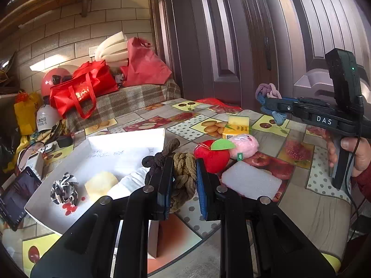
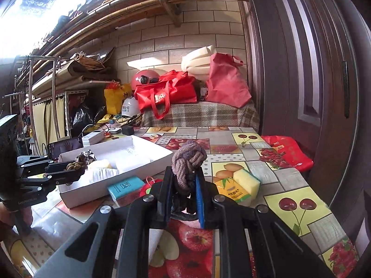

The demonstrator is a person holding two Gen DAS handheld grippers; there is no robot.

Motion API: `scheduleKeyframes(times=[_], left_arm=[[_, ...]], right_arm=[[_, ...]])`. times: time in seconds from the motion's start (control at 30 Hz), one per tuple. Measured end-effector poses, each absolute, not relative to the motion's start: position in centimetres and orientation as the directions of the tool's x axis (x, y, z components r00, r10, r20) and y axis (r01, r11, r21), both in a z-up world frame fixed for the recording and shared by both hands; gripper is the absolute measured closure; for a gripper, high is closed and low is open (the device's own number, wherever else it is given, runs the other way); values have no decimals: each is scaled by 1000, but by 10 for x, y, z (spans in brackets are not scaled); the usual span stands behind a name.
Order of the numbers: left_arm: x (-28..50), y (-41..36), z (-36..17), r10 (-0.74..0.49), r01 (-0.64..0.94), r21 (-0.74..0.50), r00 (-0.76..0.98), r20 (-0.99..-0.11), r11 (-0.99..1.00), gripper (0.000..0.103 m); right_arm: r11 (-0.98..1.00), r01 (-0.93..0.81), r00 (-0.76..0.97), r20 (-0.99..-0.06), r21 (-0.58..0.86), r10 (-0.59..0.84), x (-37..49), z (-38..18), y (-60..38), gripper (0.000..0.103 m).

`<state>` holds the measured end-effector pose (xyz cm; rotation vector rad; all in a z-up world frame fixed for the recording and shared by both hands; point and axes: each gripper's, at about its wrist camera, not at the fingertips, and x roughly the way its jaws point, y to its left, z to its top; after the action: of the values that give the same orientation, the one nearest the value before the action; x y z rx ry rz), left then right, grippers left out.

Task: Organize soft objects
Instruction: 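Grasp the beige rope knot toy with left gripper while right gripper grasps the grey rope knot, then carry the beige rope toy in left gripper while right gripper carries the grey rope knot to the box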

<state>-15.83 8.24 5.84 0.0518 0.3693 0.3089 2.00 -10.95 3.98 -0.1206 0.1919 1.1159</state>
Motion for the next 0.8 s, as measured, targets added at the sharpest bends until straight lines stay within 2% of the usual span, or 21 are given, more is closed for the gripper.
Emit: scheduleKeyframes(times=[0.2,0.4,0.8], left_arm=[[-166,91,60,335,-329,74,886,-321,941,85],[-178,111,60,369,-391,-14,878,-304,920,85],[-190,131,58,448,-476,-23,842,-301,879,85]], right_arm=[[411,-911,405,-198,-11,893,3,40,-97,87],[392,-920,387,-203,-16,900,-5,39,-88,87],[343,-939,337,-225,-12,914,-20,37,-63,87]])
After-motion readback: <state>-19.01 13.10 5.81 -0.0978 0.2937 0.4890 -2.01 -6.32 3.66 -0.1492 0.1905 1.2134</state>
